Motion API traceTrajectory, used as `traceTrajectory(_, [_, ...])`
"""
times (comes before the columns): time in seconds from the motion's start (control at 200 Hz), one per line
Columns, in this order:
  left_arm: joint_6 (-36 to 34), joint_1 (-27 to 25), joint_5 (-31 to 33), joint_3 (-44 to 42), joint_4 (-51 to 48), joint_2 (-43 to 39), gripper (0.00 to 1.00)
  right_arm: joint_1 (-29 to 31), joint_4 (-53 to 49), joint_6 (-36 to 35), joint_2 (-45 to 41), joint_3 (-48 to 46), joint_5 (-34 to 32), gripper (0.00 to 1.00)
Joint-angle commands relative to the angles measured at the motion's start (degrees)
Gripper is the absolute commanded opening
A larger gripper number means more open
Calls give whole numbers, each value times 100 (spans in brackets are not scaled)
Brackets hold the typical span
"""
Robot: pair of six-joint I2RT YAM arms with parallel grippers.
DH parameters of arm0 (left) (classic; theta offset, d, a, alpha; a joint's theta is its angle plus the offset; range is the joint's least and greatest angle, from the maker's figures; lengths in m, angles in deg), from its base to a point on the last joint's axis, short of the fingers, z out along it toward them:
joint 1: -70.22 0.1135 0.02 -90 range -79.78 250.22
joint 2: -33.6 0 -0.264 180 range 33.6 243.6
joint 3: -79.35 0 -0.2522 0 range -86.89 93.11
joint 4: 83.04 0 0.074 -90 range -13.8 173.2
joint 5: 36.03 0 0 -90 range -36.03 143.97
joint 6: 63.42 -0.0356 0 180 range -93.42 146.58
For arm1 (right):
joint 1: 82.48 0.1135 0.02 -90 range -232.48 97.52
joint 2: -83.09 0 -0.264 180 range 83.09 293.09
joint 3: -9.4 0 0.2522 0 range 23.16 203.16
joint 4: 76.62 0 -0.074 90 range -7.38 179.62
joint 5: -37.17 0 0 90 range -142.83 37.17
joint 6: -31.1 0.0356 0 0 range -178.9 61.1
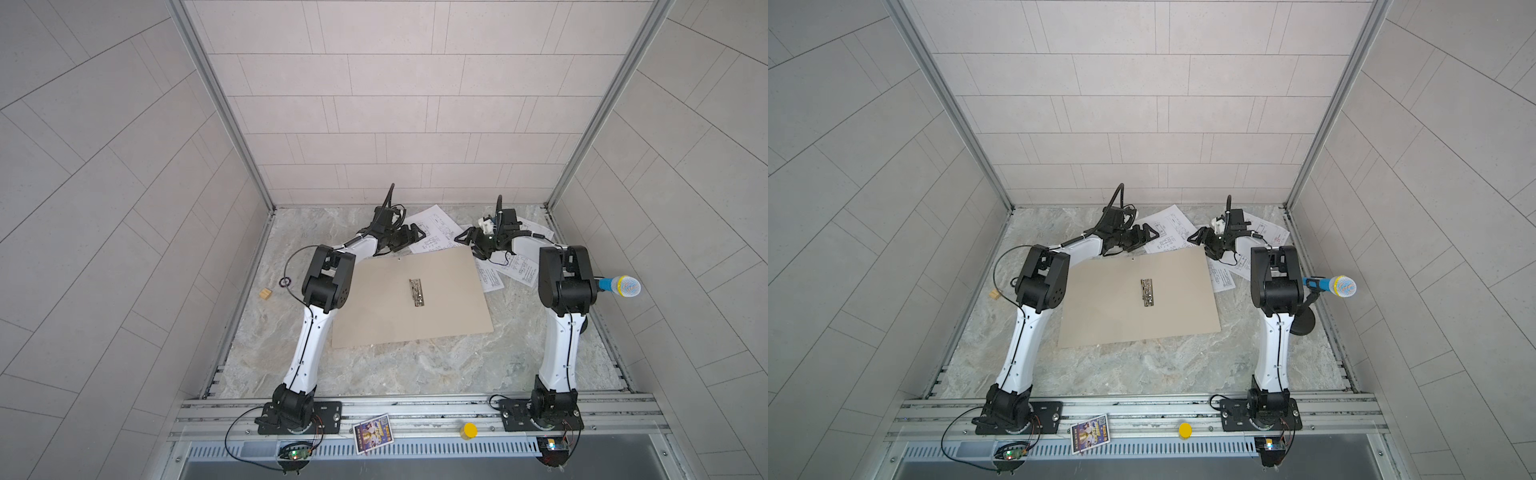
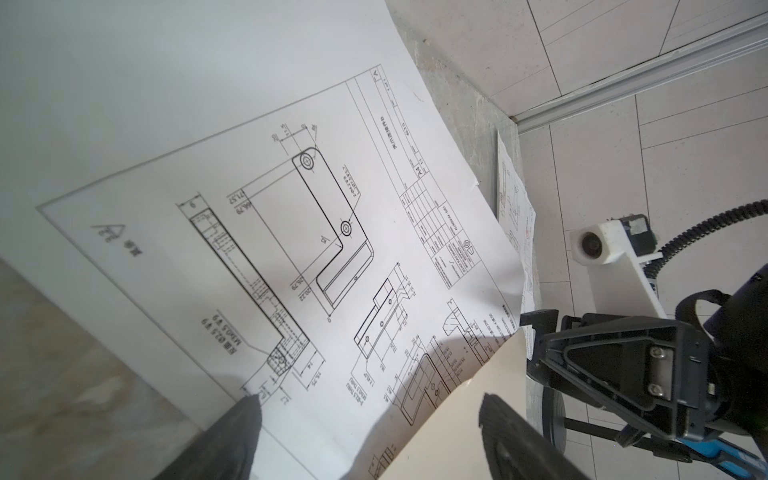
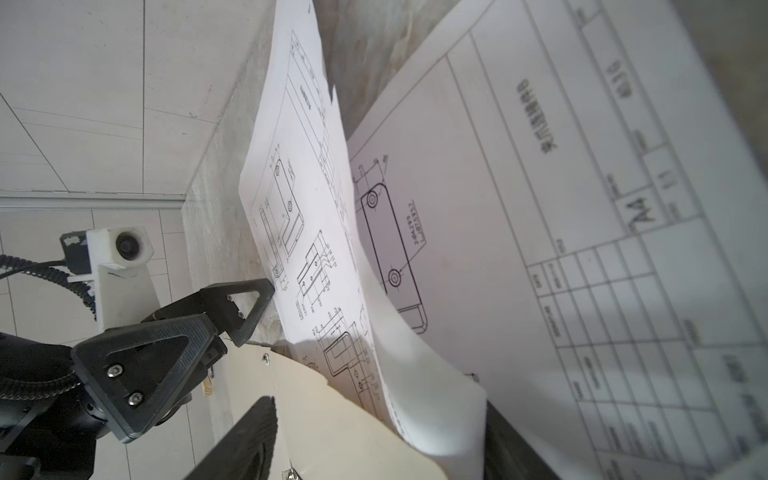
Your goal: Put the files into the folder
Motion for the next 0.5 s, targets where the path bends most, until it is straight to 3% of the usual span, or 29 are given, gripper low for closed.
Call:
traceTrajectory(0.0, [77,21,-134,-118,5,58,88,-2,114,-129,114,287,214,73])
traceTrajectory(0.495, [355,20,-305,-195,525,157,88,92,-56,-365,672,1186,532,74])
